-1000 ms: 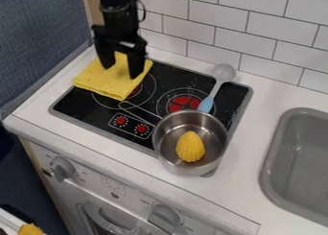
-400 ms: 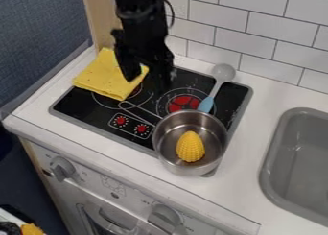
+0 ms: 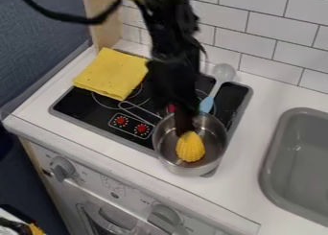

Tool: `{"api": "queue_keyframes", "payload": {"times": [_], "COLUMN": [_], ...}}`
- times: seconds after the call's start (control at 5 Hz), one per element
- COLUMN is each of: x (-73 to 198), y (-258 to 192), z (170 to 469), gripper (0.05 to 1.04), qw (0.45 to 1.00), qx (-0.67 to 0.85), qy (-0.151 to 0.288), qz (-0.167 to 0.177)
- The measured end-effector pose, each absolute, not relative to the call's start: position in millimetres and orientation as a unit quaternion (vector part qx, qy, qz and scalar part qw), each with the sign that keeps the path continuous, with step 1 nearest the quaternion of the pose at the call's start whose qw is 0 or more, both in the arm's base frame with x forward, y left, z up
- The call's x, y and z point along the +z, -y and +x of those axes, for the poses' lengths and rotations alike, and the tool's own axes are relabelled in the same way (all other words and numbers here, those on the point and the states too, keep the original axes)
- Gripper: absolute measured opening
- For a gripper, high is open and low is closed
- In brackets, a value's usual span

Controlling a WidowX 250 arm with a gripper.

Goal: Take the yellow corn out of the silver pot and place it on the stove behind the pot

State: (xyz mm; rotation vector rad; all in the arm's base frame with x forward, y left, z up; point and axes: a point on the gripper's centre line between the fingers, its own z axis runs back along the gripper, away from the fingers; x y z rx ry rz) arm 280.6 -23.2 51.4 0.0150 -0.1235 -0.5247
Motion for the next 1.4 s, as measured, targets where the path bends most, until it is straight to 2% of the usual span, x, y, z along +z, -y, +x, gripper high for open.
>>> {"api": "queue_keyframes", "payload": {"times": [0.2,0.4,0.6,0.8,1.0,1.2,1.4], "x": [45,29,14,9,10,40,75], "y": [35,36,34,35,37,37,15], "z": [275,273,275,278,275,275,297], "gripper": [0.999,0.999,0.949,0.703,0.653,0.653,0.653], "qw": [0.955,0.956,0.958,0.958,0.957,0.956,0.971], "qx": [-0.289,-0.289,-0.283,-0.285,-0.289,-0.29,-0.23], "qy": [0.057,0.033,0.01,0.007,0.009,0.044,0.063], "qz": [0.022,0.03,0.037,0.036,0.027,0.009,0.002]}}
